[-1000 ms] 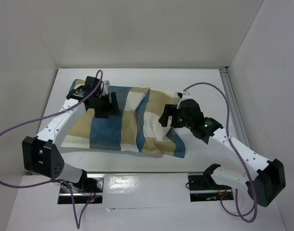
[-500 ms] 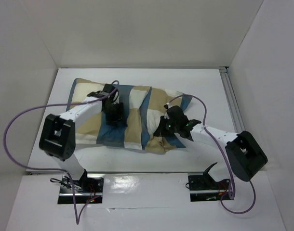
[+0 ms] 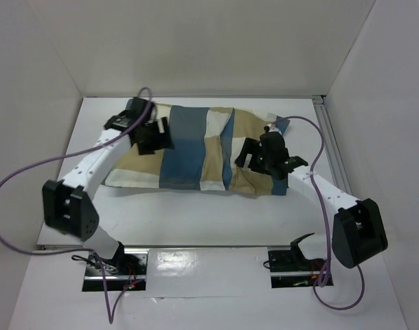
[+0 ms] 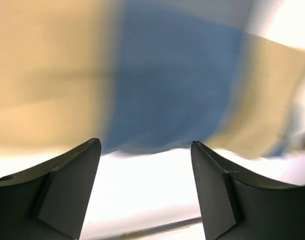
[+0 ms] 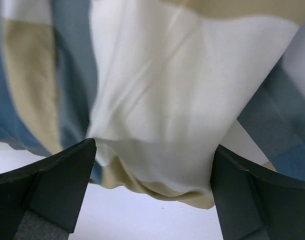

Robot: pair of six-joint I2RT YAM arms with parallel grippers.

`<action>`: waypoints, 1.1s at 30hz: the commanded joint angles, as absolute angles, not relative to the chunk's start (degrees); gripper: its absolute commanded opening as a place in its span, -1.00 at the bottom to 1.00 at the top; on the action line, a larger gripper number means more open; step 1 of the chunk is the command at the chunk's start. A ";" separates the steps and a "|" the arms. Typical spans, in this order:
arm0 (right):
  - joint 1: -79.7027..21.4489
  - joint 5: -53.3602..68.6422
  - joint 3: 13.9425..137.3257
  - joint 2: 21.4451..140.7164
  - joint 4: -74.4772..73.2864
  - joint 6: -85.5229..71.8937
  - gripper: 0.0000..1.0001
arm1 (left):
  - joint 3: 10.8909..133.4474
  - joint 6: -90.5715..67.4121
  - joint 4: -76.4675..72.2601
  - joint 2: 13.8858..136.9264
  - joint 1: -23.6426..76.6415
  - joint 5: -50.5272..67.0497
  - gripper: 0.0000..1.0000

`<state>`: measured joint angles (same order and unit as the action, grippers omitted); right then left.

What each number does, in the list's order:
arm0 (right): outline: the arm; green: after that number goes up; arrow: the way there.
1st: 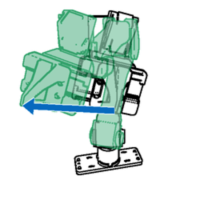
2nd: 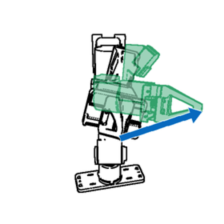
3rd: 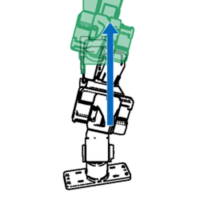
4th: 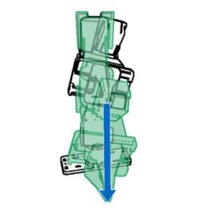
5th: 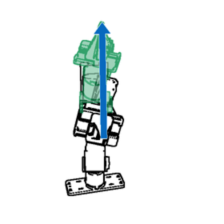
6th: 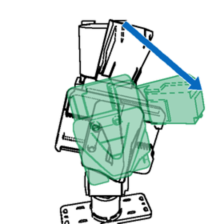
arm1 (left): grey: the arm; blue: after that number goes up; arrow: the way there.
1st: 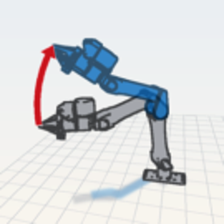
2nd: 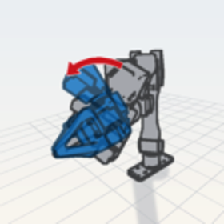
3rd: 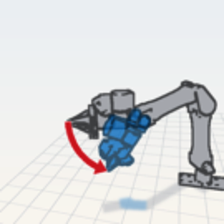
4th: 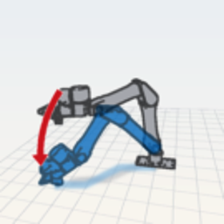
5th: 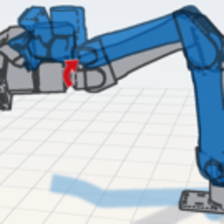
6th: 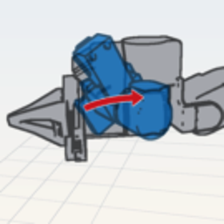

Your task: Put the pillow into the pillowcase

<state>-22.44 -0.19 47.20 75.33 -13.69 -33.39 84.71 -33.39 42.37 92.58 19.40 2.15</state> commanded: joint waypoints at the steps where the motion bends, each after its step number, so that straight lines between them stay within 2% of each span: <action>1: -21.63 -6.67 51.86 69.45 -17.40 -31.64 0.94 | 77.54 -40.14 50.70 80.97 10.75 -7.09 0.71; 5: -20.31 -11.86 50.19 61.80 -20.91 -32.34 0.94 | 62.71 -44.56 48.79 68.84 -1.99 -10.10 0.82; 8: -18.90 -12.39 48.78 56.62 -22.50 -32.87 0.94 | 55.66 -45.18 45.89 62.94 -6.92 -9.41 0.89; 10: -18.37 -11.08 47.55 55.99 -24.08 -33.49 0.94 | 53.97 -47.54 45.88 62.40 -8.95 -10.54 0.92; 14: -17.85 -9.33 44.75 54.76 -24.79 -34.54 0.94 | 48.53 -45.09 37.13 63.36 -14.67 -2.49 0.92; 17: -17.84 -8.26 43.95 54.23 -24.79 -35.24 0.94 | 45.71 -45.09 31.40 65.38 -15.90 4.03 0.92; 24: -17.31 -5.81 42.80 52.03 -25.93 -37.44 0.96 | 38.60 -48.69 17.60 68.12 -17.05 9.92 0.92; 27: -15.39 -3.09 40.61 51.42 -27.16 -38.67 0.99 | 37.53 -49.57 12.14 68.12 -17.66 11.33 0.61; 28: -15.38 -1.34 39.13 50.81 -27.16 -40.59 0.99 | 37.53 -50.18 11.52 68.64 -17.67 11.86 0.39; 29: -13.64 -0.54 38.07 50.80 -27.16 -41.65 0.99 | 37.53 -50.19 11.51 68.64 -17.67 11.87 -0.20; 31: -11.61 3.14 34.39 50.80 -26.55 -44.11 0.99 | 39.28 -50.71 13.00 69.26 -17.67 11.87 -0.87; 32: -11.60 3.16 33.23 50.80 -26.54 -45.08 0.99 | 39.81 -50.71 13.01 69.26 -17.67 12.47 -1.00; 33: -10.99 3.16 32.27 50.80 -26.54 -46.04 0.99 | 39.81 -50.71 13.01 69.26 -17.67 12.48 -1.00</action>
<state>-12.40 -0.19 35.31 51.35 -25.36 -41.52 37.63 -50.04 16.14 68.75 -17.26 10.28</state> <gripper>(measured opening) 0.993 0.040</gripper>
